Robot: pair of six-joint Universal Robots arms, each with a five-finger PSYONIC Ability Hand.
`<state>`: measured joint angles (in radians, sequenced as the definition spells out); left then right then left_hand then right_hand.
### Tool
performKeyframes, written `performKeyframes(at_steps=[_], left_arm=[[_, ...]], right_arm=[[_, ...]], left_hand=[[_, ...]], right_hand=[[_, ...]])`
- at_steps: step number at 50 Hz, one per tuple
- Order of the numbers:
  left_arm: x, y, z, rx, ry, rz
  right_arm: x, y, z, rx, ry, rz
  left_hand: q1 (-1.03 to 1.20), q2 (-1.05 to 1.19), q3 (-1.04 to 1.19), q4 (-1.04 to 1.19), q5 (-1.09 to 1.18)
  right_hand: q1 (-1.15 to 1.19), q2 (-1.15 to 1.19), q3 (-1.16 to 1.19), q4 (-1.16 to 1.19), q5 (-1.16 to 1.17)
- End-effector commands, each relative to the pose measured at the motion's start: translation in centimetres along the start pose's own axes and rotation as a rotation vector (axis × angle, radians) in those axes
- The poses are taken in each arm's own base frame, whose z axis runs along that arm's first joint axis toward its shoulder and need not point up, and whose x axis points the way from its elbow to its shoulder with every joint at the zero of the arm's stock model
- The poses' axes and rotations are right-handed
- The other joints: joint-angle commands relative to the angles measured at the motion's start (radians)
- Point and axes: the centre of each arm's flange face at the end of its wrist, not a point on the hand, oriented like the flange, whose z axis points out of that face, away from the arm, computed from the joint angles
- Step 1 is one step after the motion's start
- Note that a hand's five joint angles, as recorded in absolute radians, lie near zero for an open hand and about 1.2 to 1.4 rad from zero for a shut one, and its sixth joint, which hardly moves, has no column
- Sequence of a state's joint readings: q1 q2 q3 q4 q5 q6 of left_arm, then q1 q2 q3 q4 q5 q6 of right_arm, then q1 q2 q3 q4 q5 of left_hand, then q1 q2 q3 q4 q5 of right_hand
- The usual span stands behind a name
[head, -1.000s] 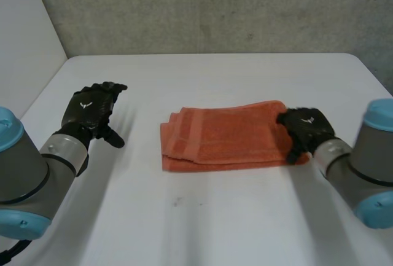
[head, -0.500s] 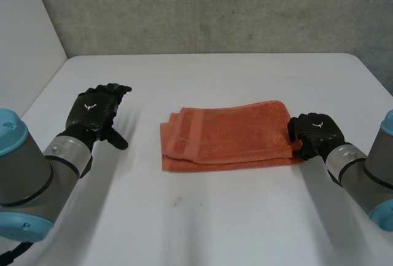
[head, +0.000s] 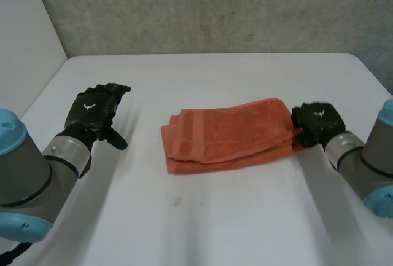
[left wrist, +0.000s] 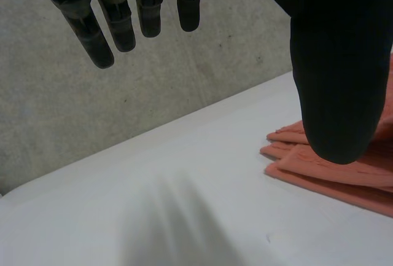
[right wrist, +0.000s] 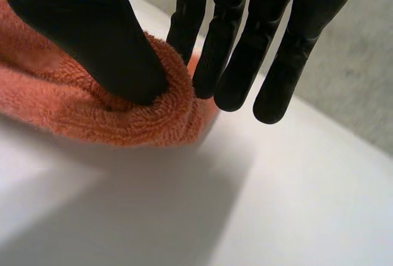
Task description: Fold the laundry
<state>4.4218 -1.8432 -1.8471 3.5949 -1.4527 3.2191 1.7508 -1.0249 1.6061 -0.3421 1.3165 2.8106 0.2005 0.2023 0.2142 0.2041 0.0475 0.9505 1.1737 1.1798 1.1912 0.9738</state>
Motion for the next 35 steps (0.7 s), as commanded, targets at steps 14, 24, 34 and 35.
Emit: performKeyframes(at_steps=[14,24,34,35], left_arm=[[-0.2,-3.3,1.1,0.107,-0.007,0.013],[4.2,-4.4,2.7,0.092,0.12,-0.002],[8.5,-1.7,5.0,-0.072,0.196,-0.128],[8.6,-1.2,5.2,-0.091,0.188,-0.126]], right_arm=[[-22.5,-6.3,-4.1,0.176,-0.48,-0.261],[-18.2,-11.1,-3.9,0.2,-0.281,-0.092],[-13.3,-11.2,-1.4,0.114,-0.276,0.114],[-13.1,-10.7,-1.0,0.093,-0.277,0.12]], left_hand=[[-0.026,-0.028,-0.04,-0.03,-0.048],[-0.008,-0.009,-0.021,-0.011,-0.029],[0.001,-0.001,-0.012,-0.002,-0.02],[0.001,-0.001,-0.012,-0.002,-0.02]], right_hand=[[-0.516,-0.739,-0.746,-0.757,-0.714],[-0.776,-0.999,-1.005,-1.017,-0.974],[-0.776,-0.999,-1.005,-1.017,-0.974],[-0.776,-0.999,-1.005,-1.017,-0.974]])
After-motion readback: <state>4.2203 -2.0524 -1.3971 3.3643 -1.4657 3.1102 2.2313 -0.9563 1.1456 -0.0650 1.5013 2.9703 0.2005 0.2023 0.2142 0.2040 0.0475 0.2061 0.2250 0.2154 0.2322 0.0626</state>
